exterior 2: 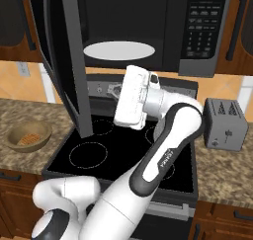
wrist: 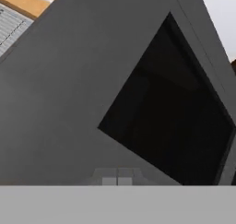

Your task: Open the microwave, place the bowl with waffle inside the microwave, then close the microwave door and turn it on.

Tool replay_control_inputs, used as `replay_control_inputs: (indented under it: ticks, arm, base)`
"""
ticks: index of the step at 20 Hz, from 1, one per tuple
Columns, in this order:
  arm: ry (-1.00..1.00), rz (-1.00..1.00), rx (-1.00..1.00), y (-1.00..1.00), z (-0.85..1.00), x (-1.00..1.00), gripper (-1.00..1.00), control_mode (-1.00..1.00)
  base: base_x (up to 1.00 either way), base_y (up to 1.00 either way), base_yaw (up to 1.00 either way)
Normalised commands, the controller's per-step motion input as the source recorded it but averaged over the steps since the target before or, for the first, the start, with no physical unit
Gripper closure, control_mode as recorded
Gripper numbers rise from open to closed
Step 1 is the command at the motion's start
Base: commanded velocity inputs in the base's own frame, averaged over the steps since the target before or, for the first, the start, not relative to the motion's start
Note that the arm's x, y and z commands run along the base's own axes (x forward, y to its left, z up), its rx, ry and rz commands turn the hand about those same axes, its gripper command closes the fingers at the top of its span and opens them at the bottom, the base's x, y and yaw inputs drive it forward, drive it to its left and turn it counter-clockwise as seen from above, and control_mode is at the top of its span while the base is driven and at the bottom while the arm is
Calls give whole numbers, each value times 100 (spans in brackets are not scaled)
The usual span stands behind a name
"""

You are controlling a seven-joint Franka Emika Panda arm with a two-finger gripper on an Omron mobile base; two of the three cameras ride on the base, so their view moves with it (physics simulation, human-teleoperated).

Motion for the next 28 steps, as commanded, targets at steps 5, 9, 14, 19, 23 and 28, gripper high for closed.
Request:
replay_control_inputs:
  ticks: [5, 9, 14, 19, 23, 28]
  arm:
    - [-18, 33, -11, 68, 38, -54, 100, -100]
    - [-31, 11, -22, 95, 50, -100, 100, -100]
    - [-21, 2, -24, 100, 63, -74, 100, -100]
    - [-26, 0, -13, 100, 24, -20, 100, -100]
    - [-40, -2, -1, 100, -18, 14, 100, -100]
    - [-27, -14, 2, 100, -58, 62, 100, -100]
  base:
    - [0, 0, 0]
    - [0, 0, 0]
    - [0, 0, 0]
    - [0, 0, 0]
    - [0, 0, 0]
    - [0, 0, 0]
